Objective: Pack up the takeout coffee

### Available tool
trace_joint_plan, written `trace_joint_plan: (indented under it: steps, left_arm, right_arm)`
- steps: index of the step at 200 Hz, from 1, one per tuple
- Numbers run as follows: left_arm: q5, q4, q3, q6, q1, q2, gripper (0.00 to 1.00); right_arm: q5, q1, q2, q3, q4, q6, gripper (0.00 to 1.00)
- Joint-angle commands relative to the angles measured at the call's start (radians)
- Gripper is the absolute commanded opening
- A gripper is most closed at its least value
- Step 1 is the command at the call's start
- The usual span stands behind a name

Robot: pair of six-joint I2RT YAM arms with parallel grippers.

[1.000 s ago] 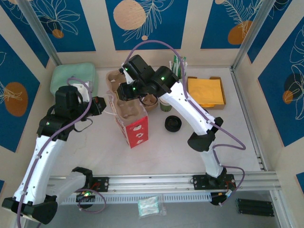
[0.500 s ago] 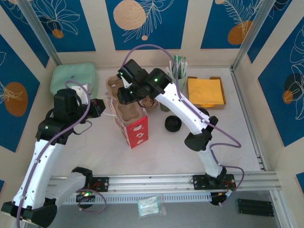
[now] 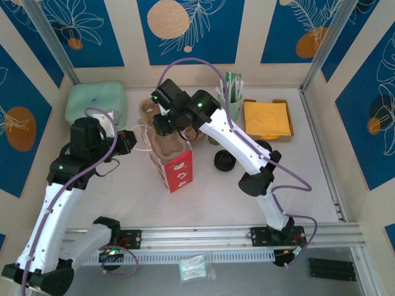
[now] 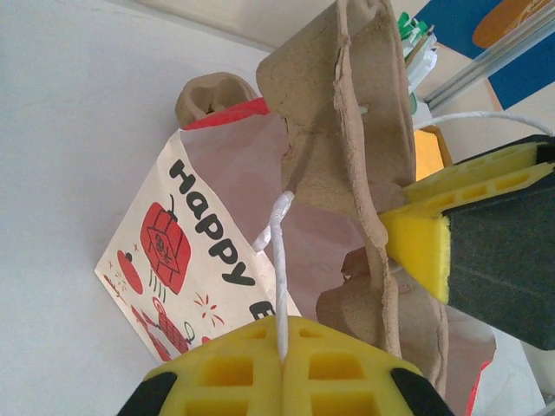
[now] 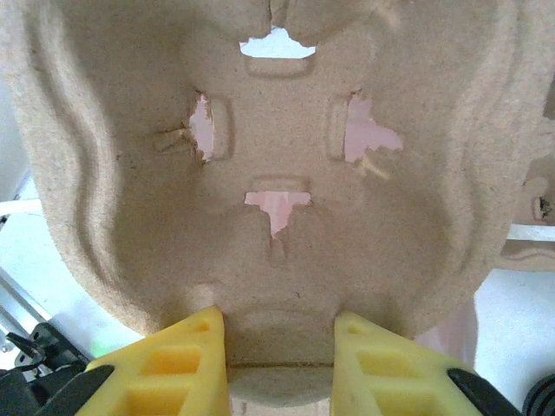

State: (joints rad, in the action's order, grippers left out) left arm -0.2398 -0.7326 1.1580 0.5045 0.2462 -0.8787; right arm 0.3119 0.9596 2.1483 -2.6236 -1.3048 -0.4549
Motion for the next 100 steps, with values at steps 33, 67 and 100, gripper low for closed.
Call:
trace_joint_plan:
  steps: [33,67,100]
  left_arm:
    - [0.050,0.008,-0.006,0.032,-0.010,0.047,0.00]
    - [0.051,0.010,-0.021,0.040,-0.010,0.058,0.00]
    - [0.052,0.012,-0.025,0.043,-0.009,0.063,0.00]
  right_arm:
    - [0.035,0.019,0.008,0.002,-0.034,0.021,0.27]
    - [0.023,0.025,0.008,0.001,-0.053,0.018,0.27]
    - [0.019,0.034,0.009,0.006,-0.069,0.012,0.27]
